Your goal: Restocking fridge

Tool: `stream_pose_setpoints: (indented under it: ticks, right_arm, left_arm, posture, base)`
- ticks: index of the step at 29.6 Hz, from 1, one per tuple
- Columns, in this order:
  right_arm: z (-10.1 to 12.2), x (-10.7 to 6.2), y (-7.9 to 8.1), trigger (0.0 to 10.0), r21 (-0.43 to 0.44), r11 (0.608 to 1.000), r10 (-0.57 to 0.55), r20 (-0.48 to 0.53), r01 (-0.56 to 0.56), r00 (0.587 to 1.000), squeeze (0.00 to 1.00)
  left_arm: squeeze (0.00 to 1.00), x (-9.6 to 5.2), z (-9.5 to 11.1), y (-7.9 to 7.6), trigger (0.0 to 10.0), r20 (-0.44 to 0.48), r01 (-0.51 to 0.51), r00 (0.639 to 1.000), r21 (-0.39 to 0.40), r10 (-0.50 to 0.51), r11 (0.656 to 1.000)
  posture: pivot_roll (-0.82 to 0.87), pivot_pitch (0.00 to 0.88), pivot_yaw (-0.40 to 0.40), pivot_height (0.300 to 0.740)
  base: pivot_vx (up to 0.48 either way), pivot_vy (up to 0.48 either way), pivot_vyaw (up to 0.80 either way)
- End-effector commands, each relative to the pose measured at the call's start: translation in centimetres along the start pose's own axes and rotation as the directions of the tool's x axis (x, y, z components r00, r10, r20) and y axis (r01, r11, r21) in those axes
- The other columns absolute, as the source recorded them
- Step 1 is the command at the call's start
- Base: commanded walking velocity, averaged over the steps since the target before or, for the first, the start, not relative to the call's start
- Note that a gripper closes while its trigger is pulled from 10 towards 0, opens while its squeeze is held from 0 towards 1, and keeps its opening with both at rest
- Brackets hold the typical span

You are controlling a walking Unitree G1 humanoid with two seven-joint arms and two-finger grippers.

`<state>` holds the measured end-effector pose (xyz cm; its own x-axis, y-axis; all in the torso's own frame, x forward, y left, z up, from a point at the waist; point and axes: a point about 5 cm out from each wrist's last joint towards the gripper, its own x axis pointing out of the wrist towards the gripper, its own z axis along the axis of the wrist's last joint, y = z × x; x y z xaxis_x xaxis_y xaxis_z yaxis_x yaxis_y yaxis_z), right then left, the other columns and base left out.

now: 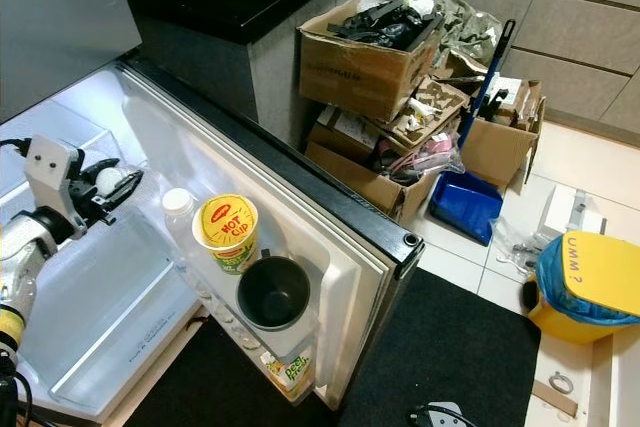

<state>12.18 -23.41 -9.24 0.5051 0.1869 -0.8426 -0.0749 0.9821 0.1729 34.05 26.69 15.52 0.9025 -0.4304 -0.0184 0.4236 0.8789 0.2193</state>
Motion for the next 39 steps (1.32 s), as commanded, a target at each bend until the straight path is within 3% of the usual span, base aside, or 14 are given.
stream_pose_setpoints:
  ticks: [1, 16, 33, 34, 35, 39]
  right_arm:
    - [-0.8, 0.0, 0.4, 10.0, 0.002, 1.0, 0.018, -0.028, -0.018, 0.999, 0.0]
    - [-1.5, -0.1, 0.6, 10.0, 0.011, 1.0, 0.014, -0.042, -0.014, 0.999, 0.0]
    - [-1.6, -0.1, 0.6, 10.0, 0.001, 1.0, 0.013, -0.049, -0.013, 0.999, 0.0]
    - [-1.6, -0.1, 0.6, 10.0, 0.001, 1.0, 0.013, -0.048, -0.013, 0.999, 0.0]
    - [-1.6, -0.1, 0.6, 10.0, 0.001, 1.0, 0.013, -0.047, -0.013, 0.999, 0.0]
    - [-1.6, -0.2, 0.4, 10.0, 0.002, 1.0, 0.01, -0.044, -0.01, 0.999, 0.0]
  left_arm:
    - [0.0, 0.4, 0.4, -0.4, 10.0, 0.037, 0.016, 0.999, 0.01, -0.016, 1.0]
    - [0.0, 1.9, 1.5, -0.8, 10.0, 0.062, 0.031, 0.998, 0.017, -0.032, 0.999]
    - [0.0, 2.0, -0.1, -1.6, 10.0, -0.022, 0.069, 0.997, -0.007, -0.069, 0.998]
    - [0.11, 2.0, -0.2, -1.7, 10.0, -0.021, 0.067, 0.997, -0.017, -0.068, 0.998]
    - [1.0, 2.1, -0.2, -1.6, 10.0, -0.017, 0.057, 0.998, -0.028, -0.058, 0.998]
    - [1.0, 2.2, -0.1, -1.5, 10.0, -0.006, 0.036, 0.999, -0.034, -0.036, 0.999]
  posture:
    - [-0.05, 0.134, 0.021, 0.74]
    - [-0.06, 0.152, 0.03, 0.74]
    - [-0.06, 0.16, 0.028, 0.74]
    - [-0.06, 0.159, 0.028, 0.74]
    - [-0.06, 0.16, 0.028, 0.74]
    - [-0.06, 0.16, 0.027, 0.74]
  base:
    - [0.0, 0.0, 0.0]
    - [0.0, 0.0, 0.0]
    - [0.0, 0.0, 0.0]
    - [0.0, 0.0, 0.0]
    - [0.0, 0.0, 0.0]
    - [0.0, 0.0, 0.0]
